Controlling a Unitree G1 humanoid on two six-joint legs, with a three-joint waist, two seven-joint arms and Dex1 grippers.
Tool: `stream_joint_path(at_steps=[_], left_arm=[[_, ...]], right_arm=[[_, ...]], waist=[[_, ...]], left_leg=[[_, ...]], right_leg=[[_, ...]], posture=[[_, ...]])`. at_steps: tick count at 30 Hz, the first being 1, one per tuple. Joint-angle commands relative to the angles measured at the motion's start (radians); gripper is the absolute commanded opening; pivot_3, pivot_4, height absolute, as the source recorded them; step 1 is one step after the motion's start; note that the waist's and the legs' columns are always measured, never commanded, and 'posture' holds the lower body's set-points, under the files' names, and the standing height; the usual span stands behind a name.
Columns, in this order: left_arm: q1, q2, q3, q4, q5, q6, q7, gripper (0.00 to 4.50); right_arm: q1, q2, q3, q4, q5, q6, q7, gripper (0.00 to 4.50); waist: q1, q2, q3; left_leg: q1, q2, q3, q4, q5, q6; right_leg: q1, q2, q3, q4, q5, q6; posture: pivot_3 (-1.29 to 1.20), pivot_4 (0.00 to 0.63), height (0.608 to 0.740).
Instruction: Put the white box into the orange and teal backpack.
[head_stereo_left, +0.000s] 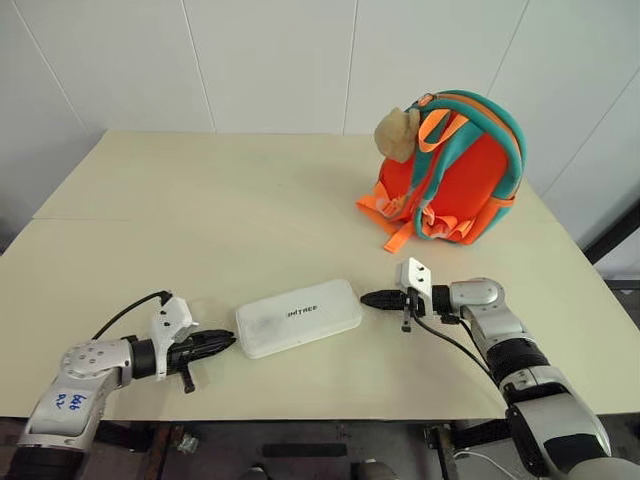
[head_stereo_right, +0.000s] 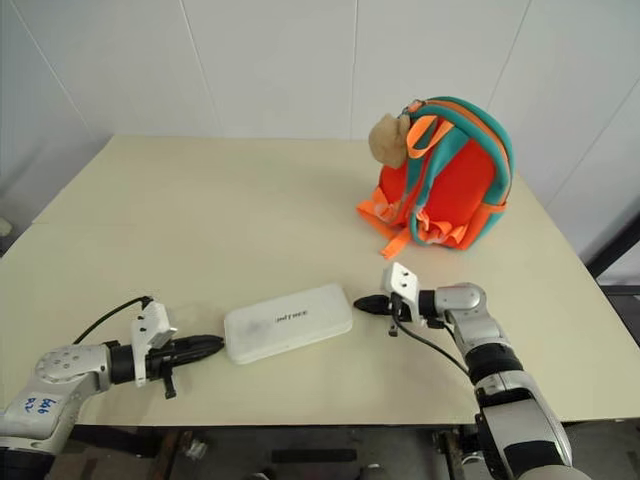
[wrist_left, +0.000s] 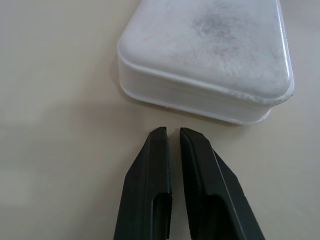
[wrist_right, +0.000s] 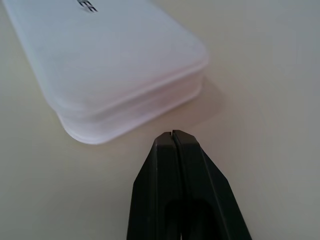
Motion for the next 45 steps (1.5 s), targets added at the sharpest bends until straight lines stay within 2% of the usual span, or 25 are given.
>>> stream_joint_path(at_steps=[1, 8, 14, 21, 31, 36, 45], left_arm=[[-0.023, -0.014, -0.028, 0.014, 0.011, -0.020, -0.012, 0.44], [-0.096, -0.049, -0.084, 0.062, 0.034, -0.044, -0.029, 0.44], [-0.153, -0.072, -0.123, 0.106, 0.052, -0.055, -0.041, 0.44], [-0.133, -0.015, -0.093, 0.101, 0.072, -0.011, -0.021, 0.44], [0.010, 0.098, 0.034, -0.042, -0.003, 0.108, -0.032, 0.44], [0.016, 0.062, 0.102, -0.101, -0.087, 0.149, -0.009, 0.44], [0.022, 0.022, 0.068, -0.153, -0.106, 0.171, 0.006, 0.44]], right_arm=[[0.054, 0.002, 0.006, -0.141, 0.033, 0.057, 0.019, 0.04], [0.191, -0.043, 0.015, -0.396, 0.064, 0.195, 0.024, 0.04], [0.256, -0.095, -0.020, -0.500, 0.077, 0.261, -0.013, 0.04], [0.251, -0.108, -0.022, -0.488, 0.084, 0.265, -0.044, 0.04], [0.206, -0.066, 0.003, -0.425, 0.074, 0.235, -0.052, 0.04], [0.183, -0.053, 0.016, -0.392, 0.071, 0.219, -0.043, 0.04], [0.169, -0.035, 0.030, -0.375, 0.071, 0.208, -0.039, 0.04]], waist=[[0.003, 0.000, 0.000], [0.006, 0.000, 0.000], [0.005, 0.000, 0.000], [0.000, 0.000, 0.000], [-0.010, 0.000, 0.000], [-0.002, 0.000, 0.000], [0.001, 0.000, 0.000]], left_leg=[[0.000, 0.000, 0.000, 0.001, 0.000, 0.000], [0.000, 0.000, 0.000, 0.005, 0.000, 0.000], [0.000, 0.000, -0.001, 0.006, 0.000, 0.000], [0.001, 0.000, -0.001, 0.006, 0.000, 0.000], [0.001, 0.000, 0.000, 0.004, 0.000, 0.000], [0.001, 0.000, 0.000, 0.004, 0.000, 0.000], [0.001, 0.000, 0.000, 0.003, 0.000, 0.000]], right_leg=[[0.000, 0.000, 0.000, 0.001, 0.000, 0.000], [0.001, 0.000, 0.000, 0.004, 0.000, 0.000], [0.001, 0.000, 0.000, 0.005, 0.000, 0.000], [0.001, 0.000, 0.000, 0.005, 0.000, 0.000], [0.001, 0.000, 0.001, 0.005, 0.000, -0.001], [0.000, 0.000, 0.001, 0.004, -0.001, -0.001], [0.000, 0.000, 0.001, 0.004, -0.001, -0.001]], posture=[[0.00, 0.150, 0.740], [0.00, 0.150, 0.740], [0.00, 0.150, 0.740], [0.00, 0.150, 0.740], [0.00, 0.150, 0.740], [0.00, 0.150, 0.740], [0.00, 0.150, 0.740]])
